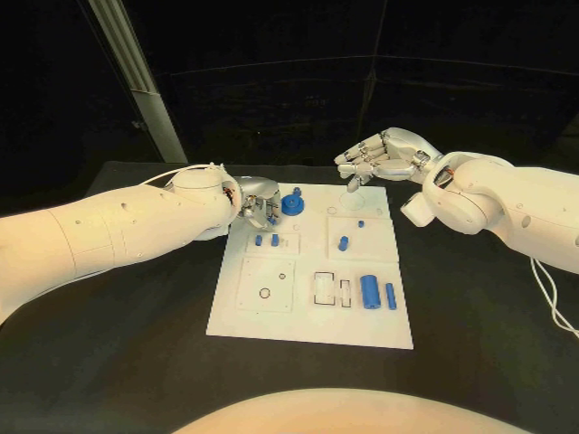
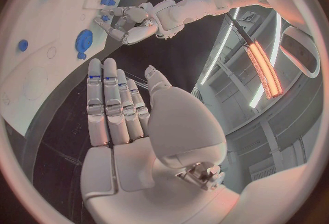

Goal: Assemble the parts on the task board

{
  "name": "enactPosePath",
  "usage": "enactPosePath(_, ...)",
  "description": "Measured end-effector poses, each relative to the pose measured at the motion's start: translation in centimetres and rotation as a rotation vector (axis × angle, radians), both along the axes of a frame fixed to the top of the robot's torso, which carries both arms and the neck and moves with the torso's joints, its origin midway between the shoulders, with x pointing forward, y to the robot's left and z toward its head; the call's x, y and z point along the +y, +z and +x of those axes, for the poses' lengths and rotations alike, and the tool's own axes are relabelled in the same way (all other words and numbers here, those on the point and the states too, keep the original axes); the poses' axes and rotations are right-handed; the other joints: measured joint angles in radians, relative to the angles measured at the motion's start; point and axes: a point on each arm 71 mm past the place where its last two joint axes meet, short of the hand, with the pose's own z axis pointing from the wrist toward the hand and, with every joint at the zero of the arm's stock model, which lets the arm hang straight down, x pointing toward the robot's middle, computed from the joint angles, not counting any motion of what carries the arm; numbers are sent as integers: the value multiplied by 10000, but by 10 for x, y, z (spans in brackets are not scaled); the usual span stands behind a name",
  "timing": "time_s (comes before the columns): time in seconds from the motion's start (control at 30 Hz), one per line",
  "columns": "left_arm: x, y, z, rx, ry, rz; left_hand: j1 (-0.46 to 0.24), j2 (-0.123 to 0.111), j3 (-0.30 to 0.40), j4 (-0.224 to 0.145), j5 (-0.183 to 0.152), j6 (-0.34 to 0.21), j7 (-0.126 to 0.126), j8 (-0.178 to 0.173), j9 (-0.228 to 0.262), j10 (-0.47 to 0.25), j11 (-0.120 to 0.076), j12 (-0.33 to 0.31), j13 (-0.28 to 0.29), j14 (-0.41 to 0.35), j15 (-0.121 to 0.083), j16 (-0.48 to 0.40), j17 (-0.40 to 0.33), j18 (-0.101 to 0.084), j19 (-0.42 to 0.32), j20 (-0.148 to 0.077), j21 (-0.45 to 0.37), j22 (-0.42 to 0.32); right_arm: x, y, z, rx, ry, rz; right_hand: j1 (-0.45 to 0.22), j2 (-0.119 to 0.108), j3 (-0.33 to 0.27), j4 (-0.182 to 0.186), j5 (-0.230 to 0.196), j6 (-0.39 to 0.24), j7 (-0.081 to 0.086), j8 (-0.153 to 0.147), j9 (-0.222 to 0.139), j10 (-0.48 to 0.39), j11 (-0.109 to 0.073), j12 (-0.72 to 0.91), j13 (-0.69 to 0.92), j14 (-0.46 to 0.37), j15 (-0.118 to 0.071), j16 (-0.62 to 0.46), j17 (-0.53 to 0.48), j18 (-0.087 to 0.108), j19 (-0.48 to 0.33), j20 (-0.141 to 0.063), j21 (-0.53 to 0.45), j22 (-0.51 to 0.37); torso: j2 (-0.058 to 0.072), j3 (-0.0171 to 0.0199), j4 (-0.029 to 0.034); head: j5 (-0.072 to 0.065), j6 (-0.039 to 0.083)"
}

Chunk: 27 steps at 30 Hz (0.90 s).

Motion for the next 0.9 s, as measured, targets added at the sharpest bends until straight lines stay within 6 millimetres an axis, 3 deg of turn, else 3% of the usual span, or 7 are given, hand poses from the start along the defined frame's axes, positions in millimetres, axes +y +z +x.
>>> enactPosePath(0.9,-1,0,0,28,73,56,-173,-173,-111,110,0,-110,31,-195,-26,-1,1,-131,-59,0,0,0,-115,0,0,0,-38,10,-1,0,0,1,-7,-3,0,0,29,29,0,0,0,0,0,0,0,0,0,0,0,0,-10,-1,0,0,-45,0,-5,-1,12,-26,-11)
